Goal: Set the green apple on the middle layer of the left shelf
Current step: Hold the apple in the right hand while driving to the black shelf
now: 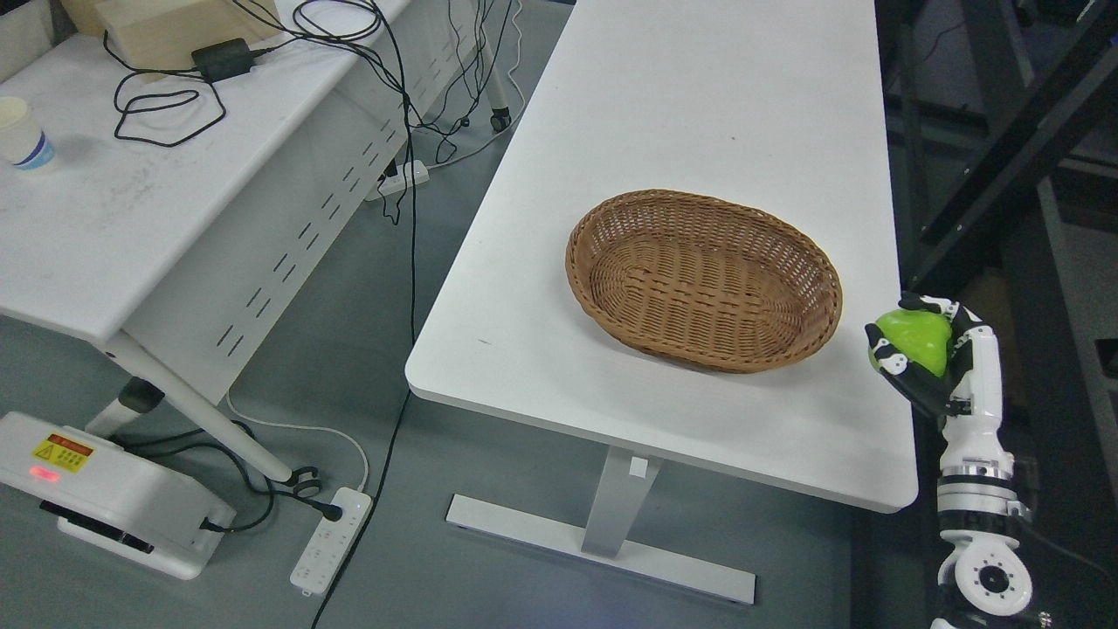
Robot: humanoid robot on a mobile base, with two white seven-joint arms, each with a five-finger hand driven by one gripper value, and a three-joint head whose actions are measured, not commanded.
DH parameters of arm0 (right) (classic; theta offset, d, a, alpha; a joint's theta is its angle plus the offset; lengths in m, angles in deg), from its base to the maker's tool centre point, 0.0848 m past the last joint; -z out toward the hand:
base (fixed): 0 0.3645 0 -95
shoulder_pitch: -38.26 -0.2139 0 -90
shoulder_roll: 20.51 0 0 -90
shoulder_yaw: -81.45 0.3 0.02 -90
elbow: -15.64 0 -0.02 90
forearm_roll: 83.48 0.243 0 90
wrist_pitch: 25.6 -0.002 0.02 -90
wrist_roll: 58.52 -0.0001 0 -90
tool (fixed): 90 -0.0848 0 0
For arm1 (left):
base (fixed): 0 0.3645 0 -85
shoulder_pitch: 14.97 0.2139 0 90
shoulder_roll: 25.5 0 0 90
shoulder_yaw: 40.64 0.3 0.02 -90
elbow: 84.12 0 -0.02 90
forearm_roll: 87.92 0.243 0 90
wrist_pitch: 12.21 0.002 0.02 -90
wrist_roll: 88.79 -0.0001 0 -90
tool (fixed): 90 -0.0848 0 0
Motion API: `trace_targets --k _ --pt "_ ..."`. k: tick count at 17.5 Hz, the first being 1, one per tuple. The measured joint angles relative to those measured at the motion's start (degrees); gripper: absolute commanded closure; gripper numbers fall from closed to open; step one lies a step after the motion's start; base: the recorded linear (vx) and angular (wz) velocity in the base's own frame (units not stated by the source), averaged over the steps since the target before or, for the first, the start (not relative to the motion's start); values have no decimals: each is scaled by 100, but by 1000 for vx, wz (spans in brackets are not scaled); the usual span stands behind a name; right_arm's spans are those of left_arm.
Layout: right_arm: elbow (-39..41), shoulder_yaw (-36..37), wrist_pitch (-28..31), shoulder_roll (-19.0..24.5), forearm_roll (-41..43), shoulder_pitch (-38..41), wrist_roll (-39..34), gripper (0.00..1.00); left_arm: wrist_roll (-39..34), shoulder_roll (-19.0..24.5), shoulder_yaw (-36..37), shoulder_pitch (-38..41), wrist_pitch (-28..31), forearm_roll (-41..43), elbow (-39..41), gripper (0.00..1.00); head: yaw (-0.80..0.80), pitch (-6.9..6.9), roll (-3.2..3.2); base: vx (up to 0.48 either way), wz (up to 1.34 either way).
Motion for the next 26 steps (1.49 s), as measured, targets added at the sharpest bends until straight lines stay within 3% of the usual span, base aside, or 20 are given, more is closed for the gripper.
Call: trace_targets --k 26 --pt "80 -82 0 123 -46 63 -1 100 0 0 0 0 0 0 0 0 0 0 0 -130 -111"
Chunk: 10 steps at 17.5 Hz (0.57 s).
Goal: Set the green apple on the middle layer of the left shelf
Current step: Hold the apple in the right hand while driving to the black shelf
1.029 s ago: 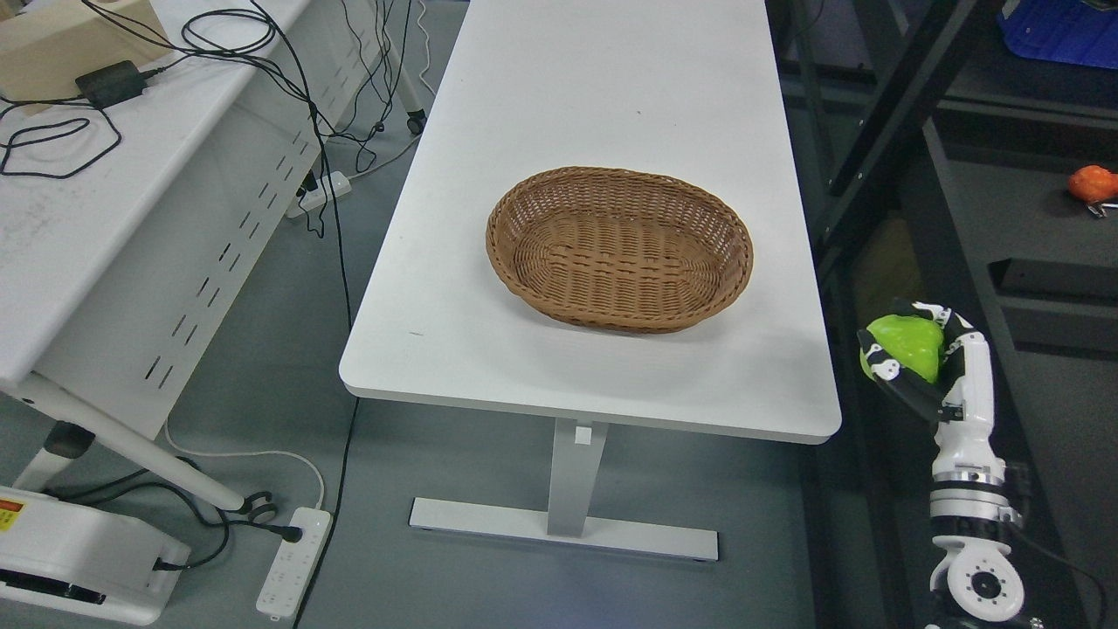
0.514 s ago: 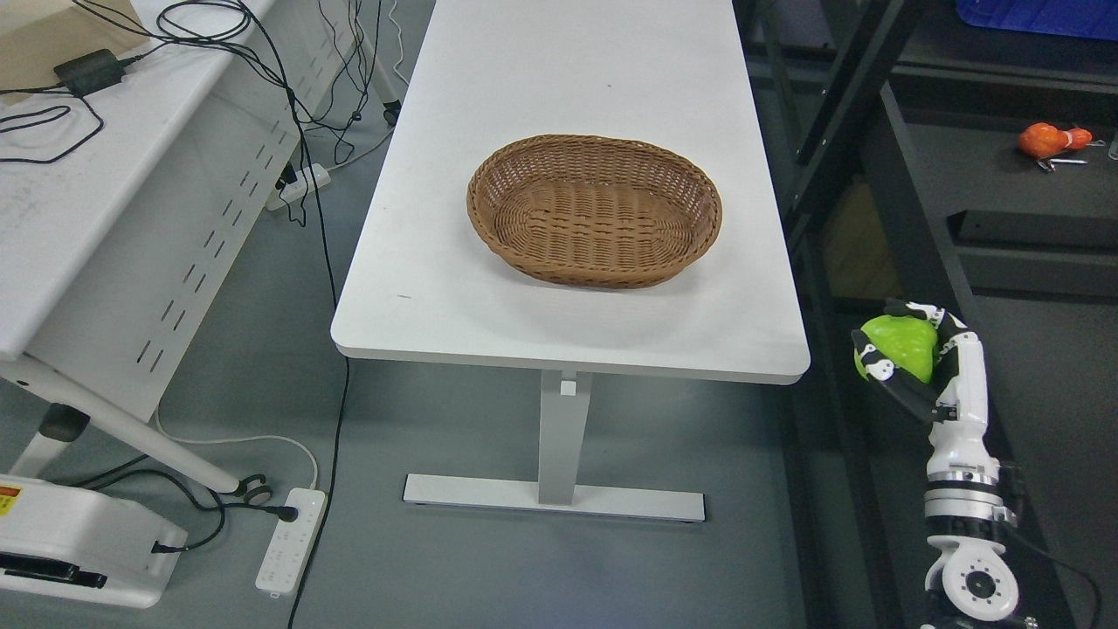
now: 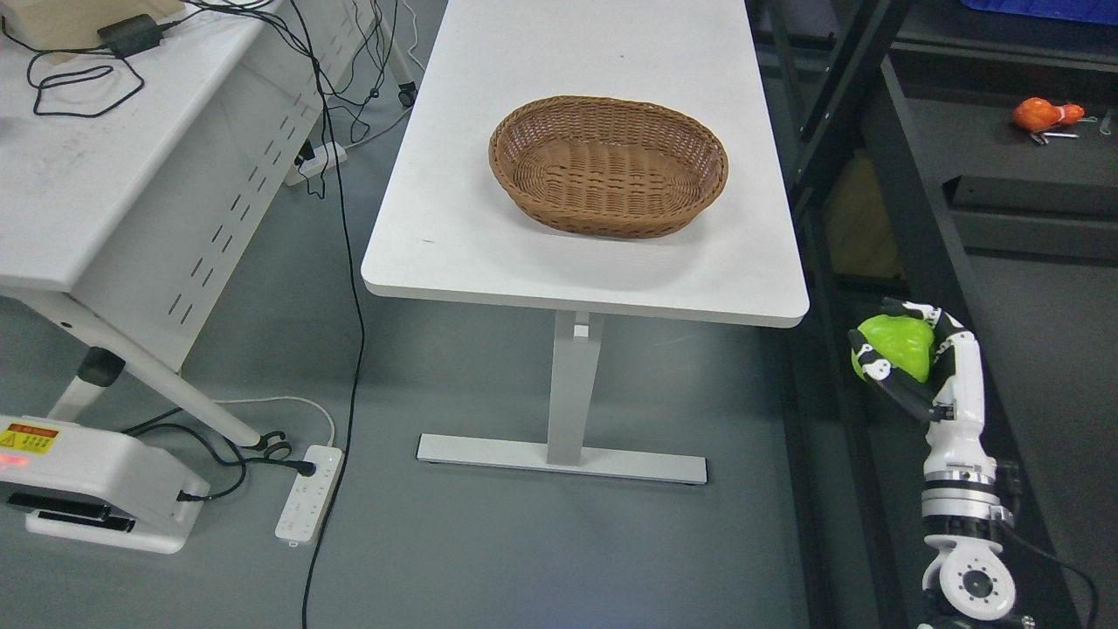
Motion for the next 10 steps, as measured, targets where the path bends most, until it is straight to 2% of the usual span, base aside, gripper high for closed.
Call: trace_targets --k 10 --pt "2 -12 0 1 -2 0 0 100 0 0 0 0 0 1 0 0 0 0 0 -217 40"
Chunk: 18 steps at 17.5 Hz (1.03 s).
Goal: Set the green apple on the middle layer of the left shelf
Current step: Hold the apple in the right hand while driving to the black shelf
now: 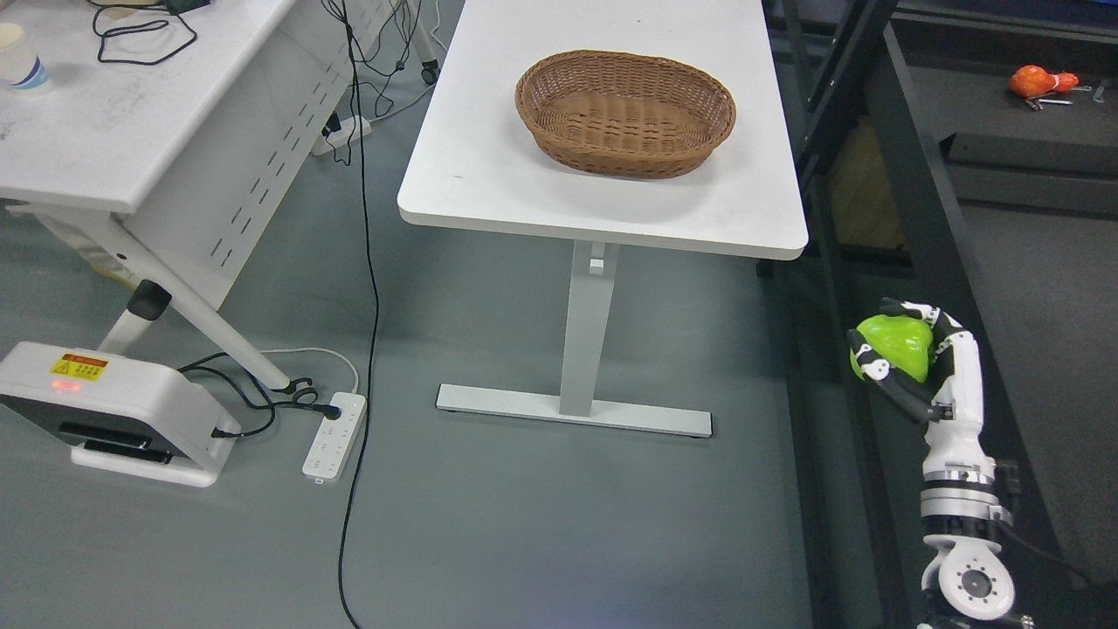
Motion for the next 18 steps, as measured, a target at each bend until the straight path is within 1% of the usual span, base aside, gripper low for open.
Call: trace_targets --k 14,18 --pt "0 -16 20 -4 2 -3 -45 100 0 0 0 0 0 -1 0 0 0 0 0 -217 -47" --pt "1 -103 -93 -7 5 45 -158 100 0 0 0 0 0 -1 0 0 0 0 0 -190 -12"
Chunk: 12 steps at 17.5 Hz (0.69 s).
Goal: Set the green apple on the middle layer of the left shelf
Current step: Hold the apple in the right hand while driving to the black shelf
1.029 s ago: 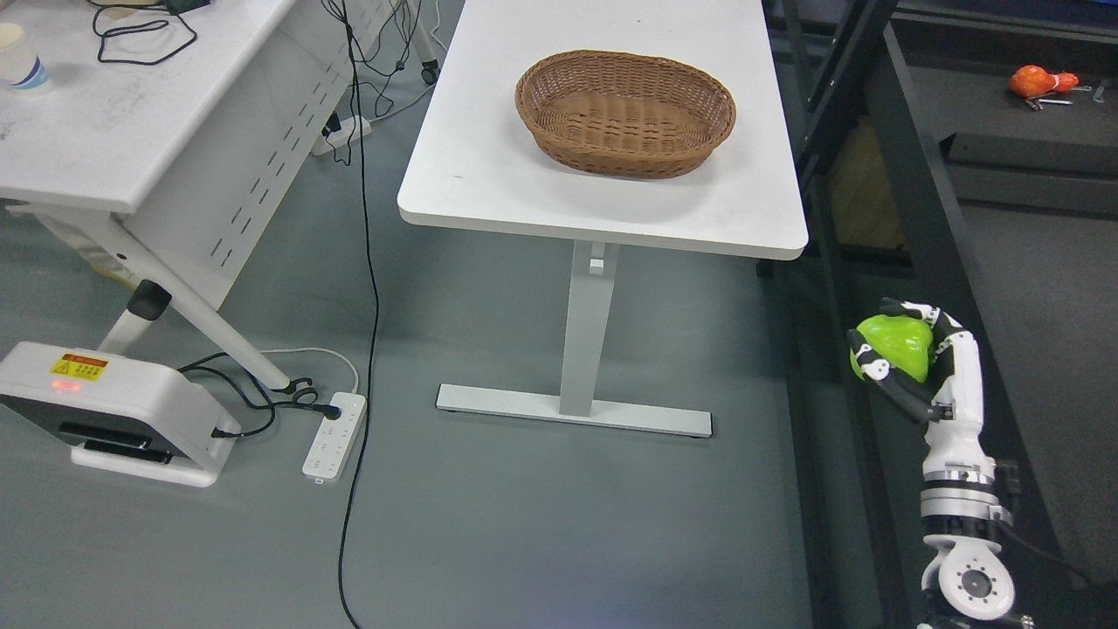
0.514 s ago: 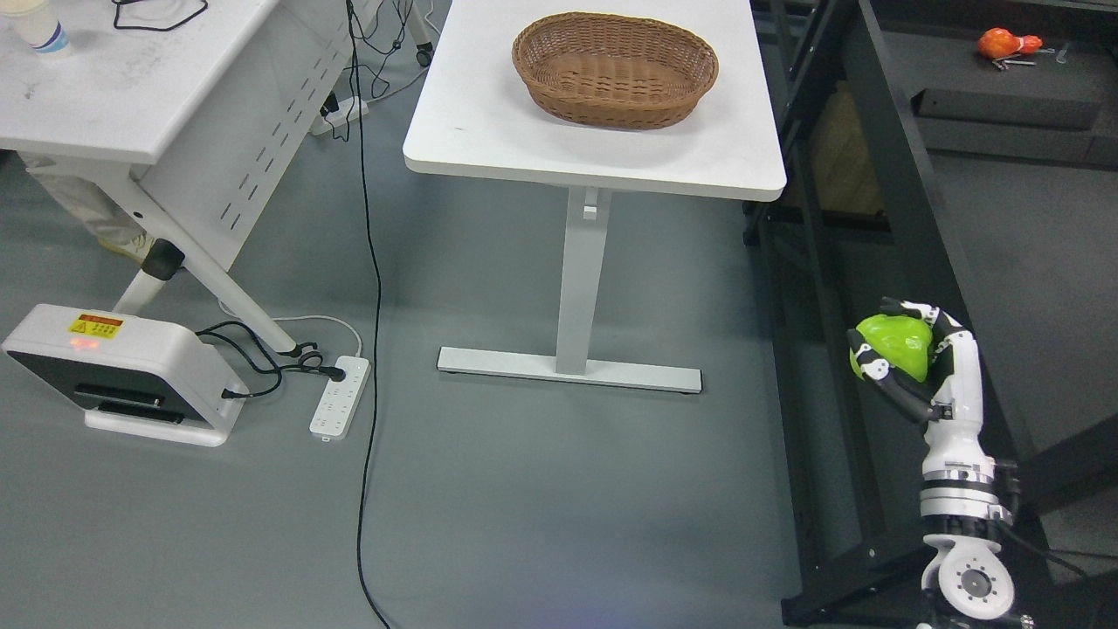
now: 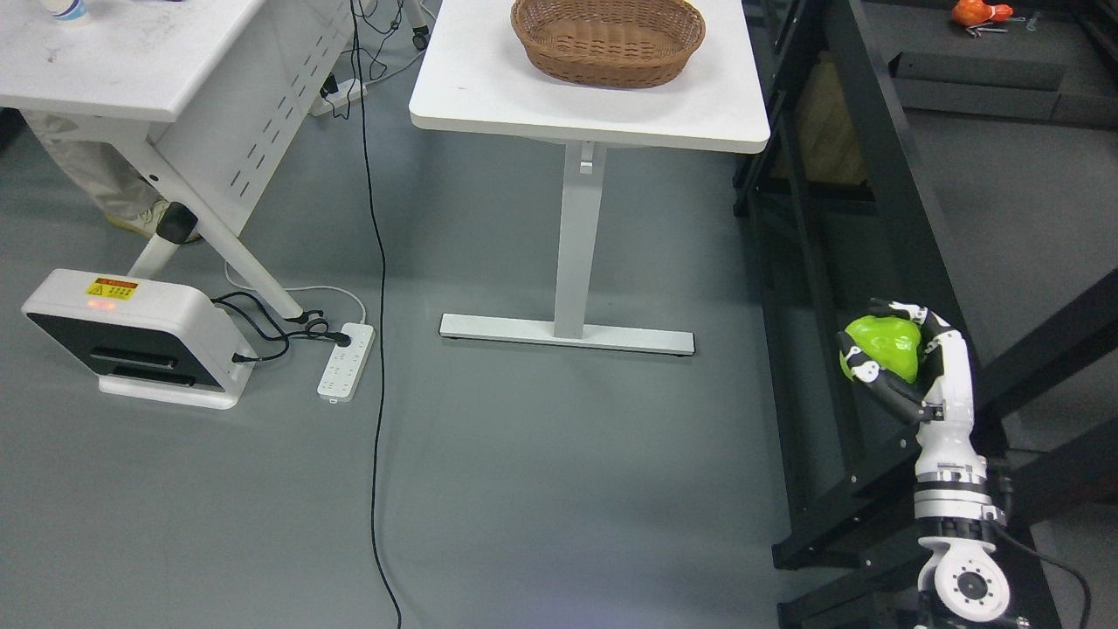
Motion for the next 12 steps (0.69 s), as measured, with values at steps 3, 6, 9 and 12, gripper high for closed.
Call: trace_targets --k 3,6,9,12 --pt "0 -69 -27 -2 1 31 -19 100 0 0 0 0 0 0 0 0 0 0 0 -155 -148" --pt "0 -114 -30 -4 2 45 -26 100 0 0 0 0 0 0 0 0 0 0 0 -132 -325" --pt "0 -153 -31 -6 0 55 -26 100 0 0 0 0 0 0 0 0 0 0 0 -113 -450" --pt "0 -178 -31 -7 -1 59 -26 100 0 0 0 0 0 -1 0 0 0 0 0 -108 -638"
